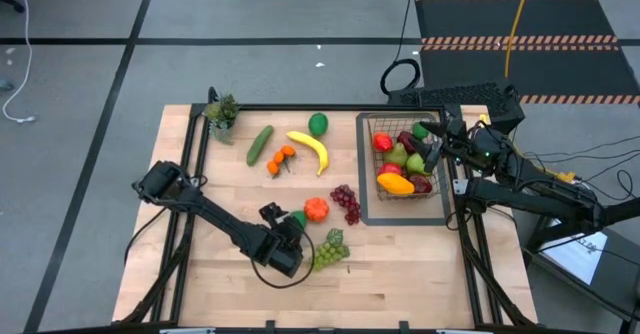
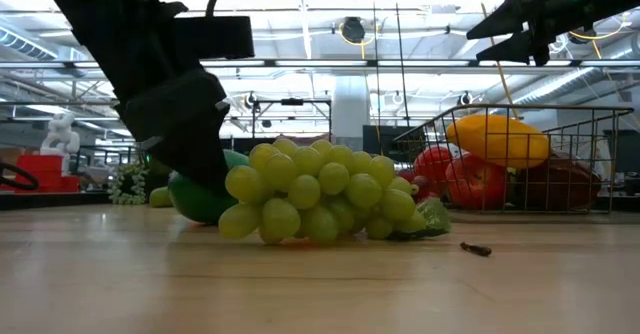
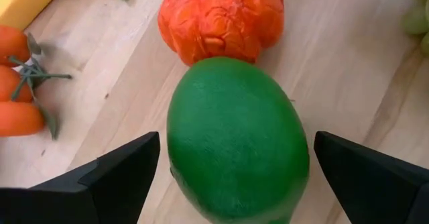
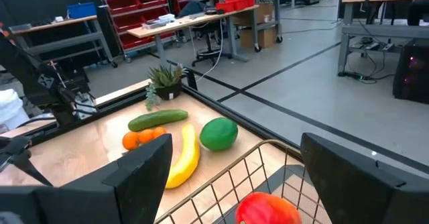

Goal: Build produce basket
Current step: Put the bottom lime into the gold wire basket

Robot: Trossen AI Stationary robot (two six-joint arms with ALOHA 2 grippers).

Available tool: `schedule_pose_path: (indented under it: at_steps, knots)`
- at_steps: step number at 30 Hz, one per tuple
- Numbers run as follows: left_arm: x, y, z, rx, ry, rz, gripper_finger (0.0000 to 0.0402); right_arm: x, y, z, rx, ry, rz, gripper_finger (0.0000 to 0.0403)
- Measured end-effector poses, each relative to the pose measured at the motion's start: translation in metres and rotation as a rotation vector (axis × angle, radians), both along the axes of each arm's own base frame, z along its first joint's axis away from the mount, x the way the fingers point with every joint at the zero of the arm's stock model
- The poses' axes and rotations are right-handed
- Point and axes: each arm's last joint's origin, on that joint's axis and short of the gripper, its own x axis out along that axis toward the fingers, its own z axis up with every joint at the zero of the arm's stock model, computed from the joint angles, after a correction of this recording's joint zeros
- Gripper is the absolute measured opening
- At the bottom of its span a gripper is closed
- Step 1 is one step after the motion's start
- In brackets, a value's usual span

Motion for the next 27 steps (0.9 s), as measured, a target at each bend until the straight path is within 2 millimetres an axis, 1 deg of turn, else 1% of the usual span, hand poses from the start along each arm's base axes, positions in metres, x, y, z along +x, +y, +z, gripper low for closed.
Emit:
schedule_pose_path:
  at_steps: [3, 5, 8, 12, 14, 18, 23, 27]
  knots:
    - [0.000, 0.000, -0.001, -0.005, 0.011, -0.001, 0.0394, 0.000, 0.000, 0.000, 0.000, 0.000, 0.001, 0.0322]
    - [0.002, 0.002, -0.004, -0.010, 0.014, 0.004, 0.0383, 0.000, 0.000, 0.000, 0.000, 0.000, 0.001, 0.0322]
    - [0.002, 0.002, -0.008, -0.016, 0.036, 0.004, 0.0352, 0.000, 0.000, 0.001, 0.002, -0.008, 0.016, 0.0322]
    - [0.003, 0.002, -0.005, -0.018, 0.026, -0.009, 0.0309, 0.001, 0.001, 0.002, 0.003, -0.029, 0.044, 0.0322]
    - [0.002, 0.002, -0.001, -0.015, 0.030, -0.031, 0.0297, 0.002, 0.001, 0.003, 0.002, -0.033, 0.061, 0.0322]
    - [0.000, 0.002, 0.014, -0.019, 0.007, -0.072, 0.0297, 0.004, 0.002, 0.002, -0.001, -0.023, 0.125, 0.0322]
    - [-0.005, 0.006, 0.045, -0.025, -0.048, -0.135, 0.0317, 0.009, 0.003, 0.001, -0.026, 0.010, 0.183, 0.0322]
    - [-0.011, 0.010, 0.068, -0.011, -0.085, -0.201, 0.0313, 0.017, 0.006, 0.003, -0.060, -0.003, 0.234, 0.0322]
